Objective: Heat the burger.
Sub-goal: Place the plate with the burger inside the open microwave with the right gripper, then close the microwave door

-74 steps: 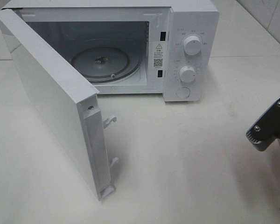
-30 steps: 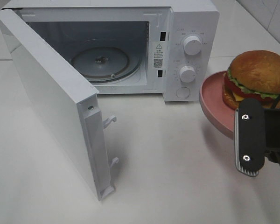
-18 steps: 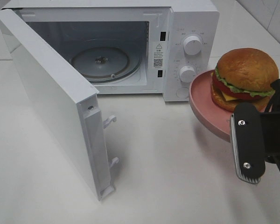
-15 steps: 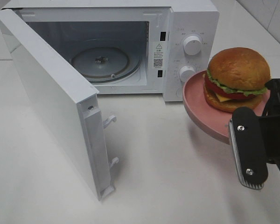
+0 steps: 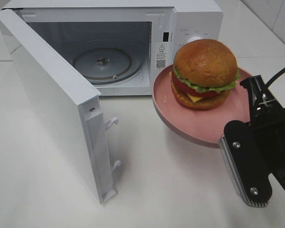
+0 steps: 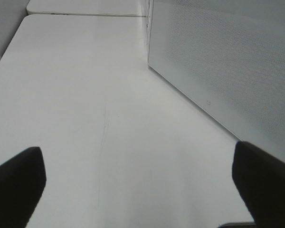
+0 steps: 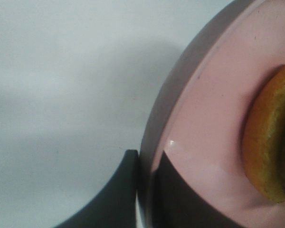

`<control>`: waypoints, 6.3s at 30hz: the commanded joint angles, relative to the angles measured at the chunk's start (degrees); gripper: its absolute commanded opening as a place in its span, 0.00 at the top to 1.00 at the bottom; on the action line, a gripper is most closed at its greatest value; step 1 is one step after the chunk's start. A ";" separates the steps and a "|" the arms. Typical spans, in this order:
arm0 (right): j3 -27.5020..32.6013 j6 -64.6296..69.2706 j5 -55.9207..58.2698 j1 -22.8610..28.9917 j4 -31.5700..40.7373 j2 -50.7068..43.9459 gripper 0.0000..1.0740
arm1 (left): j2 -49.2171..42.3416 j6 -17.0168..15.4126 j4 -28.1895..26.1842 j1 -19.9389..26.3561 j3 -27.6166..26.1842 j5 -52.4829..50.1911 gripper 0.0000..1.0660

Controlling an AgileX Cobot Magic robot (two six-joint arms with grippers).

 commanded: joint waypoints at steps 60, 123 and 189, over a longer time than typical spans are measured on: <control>-23.55 -64.97 -9.00 -6.93 48.24 26.47 1.00 | -0.86 -0.17 -0.46 -0.11 0.17 -0.74 0.06; -60.45 -53.80 -1.72 -9.51 41.65 53.86 1.00 | -0.86 -0.17 -0.46 -0.11 0.17 -0.74 0.06; -77.23 -34.15 -0.11 -9.57 28.25 67.61 0.56 | -0.86 -0.17 -0.46 -0.11 0.17 -0.74 0.06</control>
